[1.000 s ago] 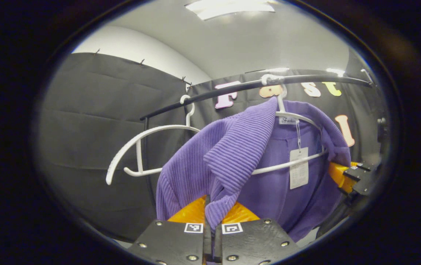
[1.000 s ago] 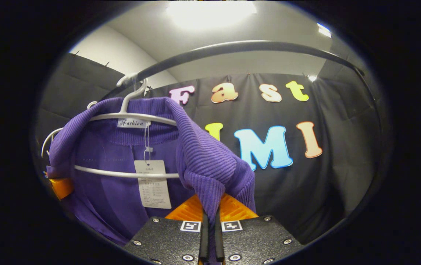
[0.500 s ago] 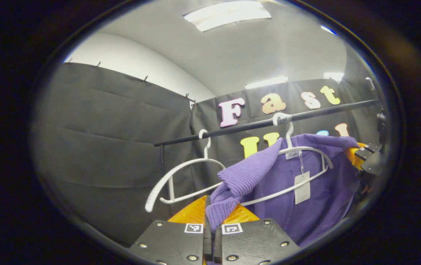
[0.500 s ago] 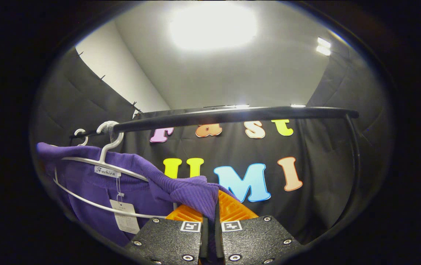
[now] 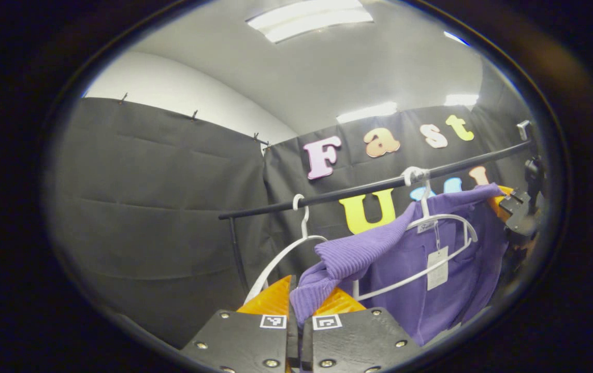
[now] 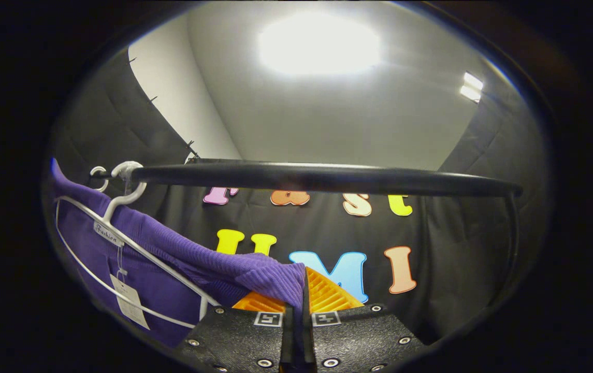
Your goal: Grasp the clothes on the hanger with both hands and then place them into the laundry hamper below.
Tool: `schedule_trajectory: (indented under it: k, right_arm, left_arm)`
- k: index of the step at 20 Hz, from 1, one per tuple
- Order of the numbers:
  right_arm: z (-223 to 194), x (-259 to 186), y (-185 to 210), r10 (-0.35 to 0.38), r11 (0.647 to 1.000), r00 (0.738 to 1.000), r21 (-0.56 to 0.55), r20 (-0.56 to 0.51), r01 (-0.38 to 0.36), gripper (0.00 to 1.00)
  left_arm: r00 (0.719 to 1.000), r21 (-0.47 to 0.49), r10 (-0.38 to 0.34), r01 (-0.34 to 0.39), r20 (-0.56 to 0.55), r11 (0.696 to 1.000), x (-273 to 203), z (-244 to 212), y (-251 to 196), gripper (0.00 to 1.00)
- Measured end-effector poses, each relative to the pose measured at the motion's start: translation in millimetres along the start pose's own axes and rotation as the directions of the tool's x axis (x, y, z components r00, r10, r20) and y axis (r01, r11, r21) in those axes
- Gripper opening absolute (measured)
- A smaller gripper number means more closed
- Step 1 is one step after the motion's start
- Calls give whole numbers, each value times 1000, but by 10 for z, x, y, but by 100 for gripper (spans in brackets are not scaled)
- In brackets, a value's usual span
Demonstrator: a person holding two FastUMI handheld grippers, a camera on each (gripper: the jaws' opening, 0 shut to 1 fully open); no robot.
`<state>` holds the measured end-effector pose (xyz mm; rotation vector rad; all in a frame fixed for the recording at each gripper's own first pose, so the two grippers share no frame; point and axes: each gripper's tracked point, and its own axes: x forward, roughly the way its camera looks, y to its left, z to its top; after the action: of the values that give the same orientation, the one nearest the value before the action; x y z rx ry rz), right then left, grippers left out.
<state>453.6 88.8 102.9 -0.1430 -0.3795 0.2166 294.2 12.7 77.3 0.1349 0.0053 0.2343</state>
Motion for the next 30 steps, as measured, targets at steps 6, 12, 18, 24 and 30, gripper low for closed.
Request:
schedule_trajectory:
  k: [6,12,18,24,30]
  right_arm:
    - [-460,131,152,45,999,996,23,-74,-43,6]
    - [-882,227,332,110,988,977,125,-181,-88,6]
    - [-1131,147,510,203,948,942,293,-266,-122,6]
    - [-1295,237,523,271,877,916,468,-294,-109,6]
    - [-1503,114,573,316,841,894,530,-317,-109,6]
  left_arm:
    - [999,55,-43,42,21,998,165,279,189,3]
    - [993,57,-117,119,-23,991,449,180,198,8]
    - [984,19,-170,171,-58,985,568,-75,187,3]
    - [980,12,-191,192,-62,981,584,-121,137,3]
    - [976,6,-206,207,-64,978,569,-183,52,3]
